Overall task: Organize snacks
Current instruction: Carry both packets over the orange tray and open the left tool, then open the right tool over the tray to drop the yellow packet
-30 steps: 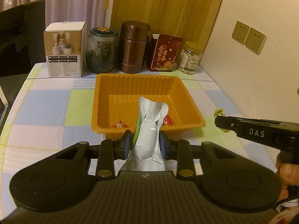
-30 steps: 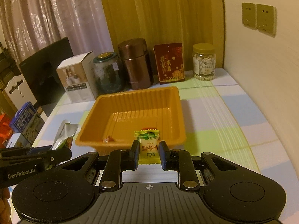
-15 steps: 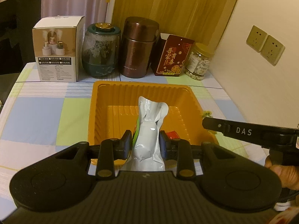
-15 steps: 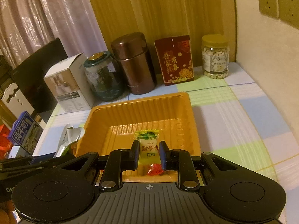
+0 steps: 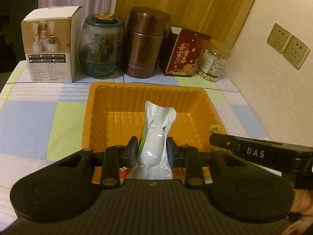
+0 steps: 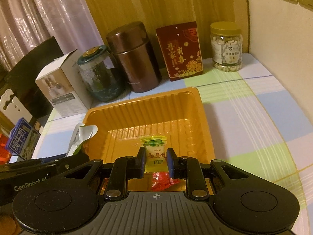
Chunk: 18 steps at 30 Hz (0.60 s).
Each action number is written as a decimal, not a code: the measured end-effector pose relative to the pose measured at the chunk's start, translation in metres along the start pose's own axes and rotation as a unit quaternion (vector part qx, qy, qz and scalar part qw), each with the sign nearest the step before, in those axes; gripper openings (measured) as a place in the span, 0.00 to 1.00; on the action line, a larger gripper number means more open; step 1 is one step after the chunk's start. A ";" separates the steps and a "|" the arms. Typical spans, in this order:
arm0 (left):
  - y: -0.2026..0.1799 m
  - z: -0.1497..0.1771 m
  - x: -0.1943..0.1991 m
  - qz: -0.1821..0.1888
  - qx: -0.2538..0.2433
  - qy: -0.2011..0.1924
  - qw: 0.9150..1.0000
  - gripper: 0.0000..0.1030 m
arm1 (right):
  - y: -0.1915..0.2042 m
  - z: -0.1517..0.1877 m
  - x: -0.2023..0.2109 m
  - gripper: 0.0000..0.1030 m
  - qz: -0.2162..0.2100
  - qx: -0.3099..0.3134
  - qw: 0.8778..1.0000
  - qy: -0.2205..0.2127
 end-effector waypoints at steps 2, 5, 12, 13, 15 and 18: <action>-0.002 -0.002 -0.005 -0.003 -0.004 0.002 1.000 0.27 | -0.002 0.000 -0.003 0.22 0.000 -0.001 1.000 0.001; -0.004 -0.005 -0.011 -0.005 -0.007 0.002 1.000 0.27 | -0.003 -0.001 -0.006 0.22 0.000 -0.004 1.000 0.003; 0.001 -0.010 -0.020 -0.012 -0.001 -0.010 1.000 0.36 | -0.006 0.001 -0.008 0.22 -0.001 -0.008 1.000 0.004; 0.002 -0.009 -0.018 -0.013 -0.002 -0.013 1.000 0.36 | -0.007 0.001 -0.008 0.22 -0.001 -0.009 1.000 0.004; 0.004 -0.008 -0.015 -0.015 -0.002 -0.014 1.000 0.36 | -0.009 0.002 -0.009 0.22 -0.002 -0.012 1.000 0.005; 0.007 -0.007 -0.011 -0.014 0.003 -0.015 1.000 0.36 | -0.009 0.002 -0.011 0.22 -0.002 -0.015 1.000 0.006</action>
Point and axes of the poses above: each gripper's, at about its wrist camera, not at the fingertips, and x roughly against the way its jaws point, y to its left, z to its underside, the point moved 2 cm from there along -x, roughly the way its jaws point, and after that the axes turned 12 degrees about y, right-handed, at the moved point
